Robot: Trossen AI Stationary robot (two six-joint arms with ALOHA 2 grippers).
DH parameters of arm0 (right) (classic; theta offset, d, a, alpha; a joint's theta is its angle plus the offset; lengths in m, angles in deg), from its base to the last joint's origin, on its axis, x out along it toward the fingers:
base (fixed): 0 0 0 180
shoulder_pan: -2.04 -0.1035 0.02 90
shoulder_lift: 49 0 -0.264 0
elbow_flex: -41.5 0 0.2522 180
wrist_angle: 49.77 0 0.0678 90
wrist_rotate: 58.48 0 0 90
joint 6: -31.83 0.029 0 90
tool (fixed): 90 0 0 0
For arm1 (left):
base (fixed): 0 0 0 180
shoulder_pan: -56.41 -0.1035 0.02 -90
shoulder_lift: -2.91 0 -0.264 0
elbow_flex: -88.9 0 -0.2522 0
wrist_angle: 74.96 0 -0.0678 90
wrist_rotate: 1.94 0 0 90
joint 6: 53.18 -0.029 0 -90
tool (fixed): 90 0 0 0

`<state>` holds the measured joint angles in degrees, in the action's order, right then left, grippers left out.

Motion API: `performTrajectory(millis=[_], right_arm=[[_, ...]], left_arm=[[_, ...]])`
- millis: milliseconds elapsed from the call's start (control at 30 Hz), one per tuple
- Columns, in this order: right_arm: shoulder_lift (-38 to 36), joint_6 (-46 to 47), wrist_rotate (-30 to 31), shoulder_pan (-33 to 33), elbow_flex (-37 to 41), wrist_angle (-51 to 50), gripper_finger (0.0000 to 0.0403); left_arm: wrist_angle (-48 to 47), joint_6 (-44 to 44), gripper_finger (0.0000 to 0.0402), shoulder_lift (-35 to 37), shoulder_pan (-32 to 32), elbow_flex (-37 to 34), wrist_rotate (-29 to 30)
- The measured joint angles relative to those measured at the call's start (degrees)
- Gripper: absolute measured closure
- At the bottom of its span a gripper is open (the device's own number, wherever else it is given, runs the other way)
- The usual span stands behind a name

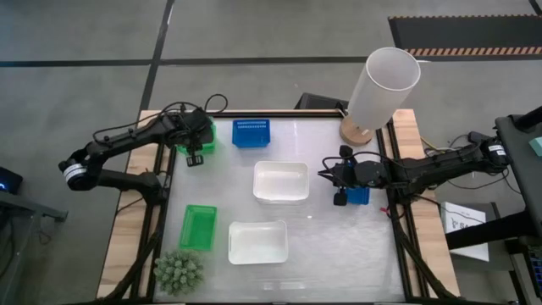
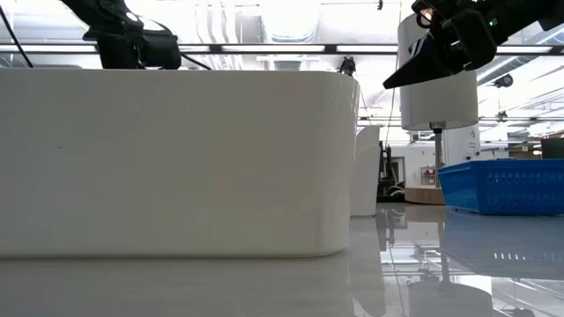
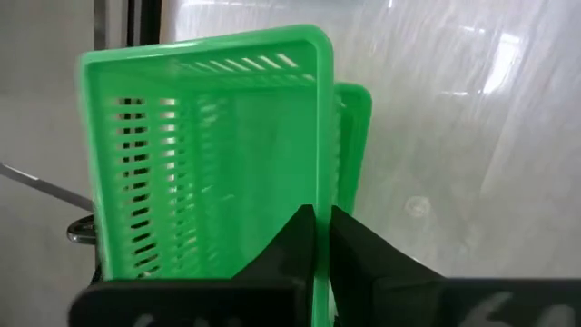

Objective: Stack baskets by color
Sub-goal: Stack the middle green bin on the top green bin

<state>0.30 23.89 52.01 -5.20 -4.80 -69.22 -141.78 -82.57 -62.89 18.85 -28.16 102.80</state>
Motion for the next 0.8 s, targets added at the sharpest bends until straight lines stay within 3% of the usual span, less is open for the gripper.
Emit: performTrajectory(millis=[367,800], right_arm=[[0.0,0.42,-0.02,0.02,0.0,0.0,0.0394],[0.0,-0.2,-0.01,0.01,-0.01,0.04,0.0394]], left_arm=[[-0.3,-2.59,0.0399,2.71,0.17,1.68,0.52],[1.59,-5.51,0.0399,2.21,0.13,-4.39,0.72]])
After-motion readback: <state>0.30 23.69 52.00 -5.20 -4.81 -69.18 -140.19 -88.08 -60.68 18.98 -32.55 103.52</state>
